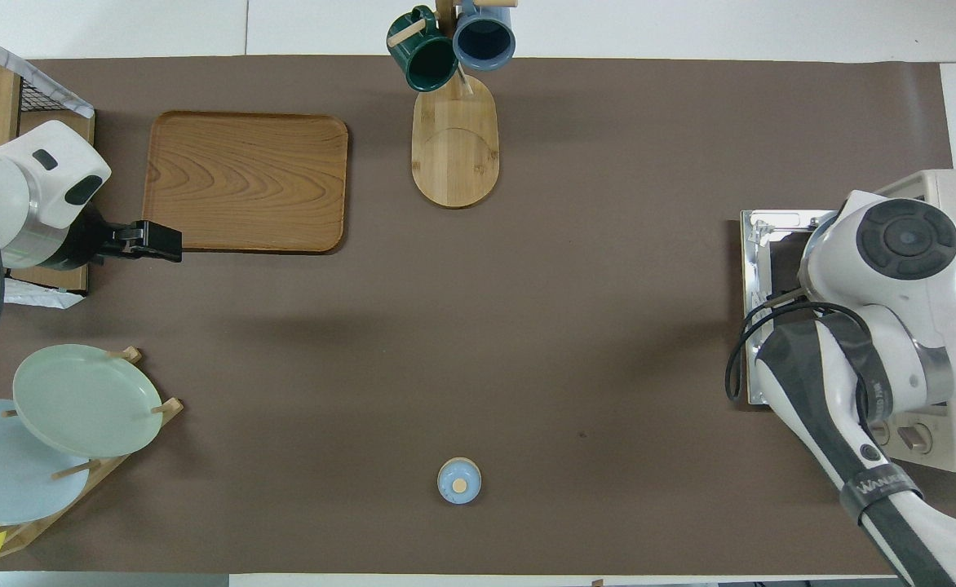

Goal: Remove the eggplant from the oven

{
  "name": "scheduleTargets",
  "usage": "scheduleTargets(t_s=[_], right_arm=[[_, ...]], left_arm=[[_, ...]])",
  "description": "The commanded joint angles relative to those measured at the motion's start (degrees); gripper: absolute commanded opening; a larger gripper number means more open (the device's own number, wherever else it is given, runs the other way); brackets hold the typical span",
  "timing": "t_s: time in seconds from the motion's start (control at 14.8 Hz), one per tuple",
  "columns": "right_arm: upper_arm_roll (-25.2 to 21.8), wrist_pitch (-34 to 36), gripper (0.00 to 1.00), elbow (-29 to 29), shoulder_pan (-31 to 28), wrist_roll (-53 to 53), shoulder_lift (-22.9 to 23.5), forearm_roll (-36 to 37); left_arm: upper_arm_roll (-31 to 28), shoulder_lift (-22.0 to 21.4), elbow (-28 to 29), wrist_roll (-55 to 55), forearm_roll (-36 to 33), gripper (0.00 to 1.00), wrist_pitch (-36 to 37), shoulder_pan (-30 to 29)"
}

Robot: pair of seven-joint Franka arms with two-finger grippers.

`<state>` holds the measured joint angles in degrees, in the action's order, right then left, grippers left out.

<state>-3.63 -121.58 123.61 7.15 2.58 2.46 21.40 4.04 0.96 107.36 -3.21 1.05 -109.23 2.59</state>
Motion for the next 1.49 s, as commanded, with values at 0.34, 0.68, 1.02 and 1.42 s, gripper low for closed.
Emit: scheduleTargets(t_s=[0.34, 0.68, 1.02, 1.42], right_arm=[[1.08, 10.38, 0.00, -17.22, 24.64, -23.71, 8.14, -8.57], [2.57, 17.80, 0.00, -42.56, 34.85, -42.10, 28.37, -10.68], [5.83, 10.85, 0.00, -42.32, 38.99, -52.76, 32.69, -11.29], [5.83, 0.83, 0.33, -40.64, 37.94, -53.12, 33.13, -17.98]], left_arm=[[0.18, -0.61, -0.22, 1.01, 0.80, 1.00, -0.46, -0.83], [0.18, -1.05, -2.15, 0.66, 0.71, 1.00, 1.47, -3.19], [0.18, -1.13, -3.48, 1.01, 0.71, 1.00, 2.97, -3.29], [0.27, -0.96, -4.27, 1.10, 0.71, 1.00, 3.93, -3.20]])
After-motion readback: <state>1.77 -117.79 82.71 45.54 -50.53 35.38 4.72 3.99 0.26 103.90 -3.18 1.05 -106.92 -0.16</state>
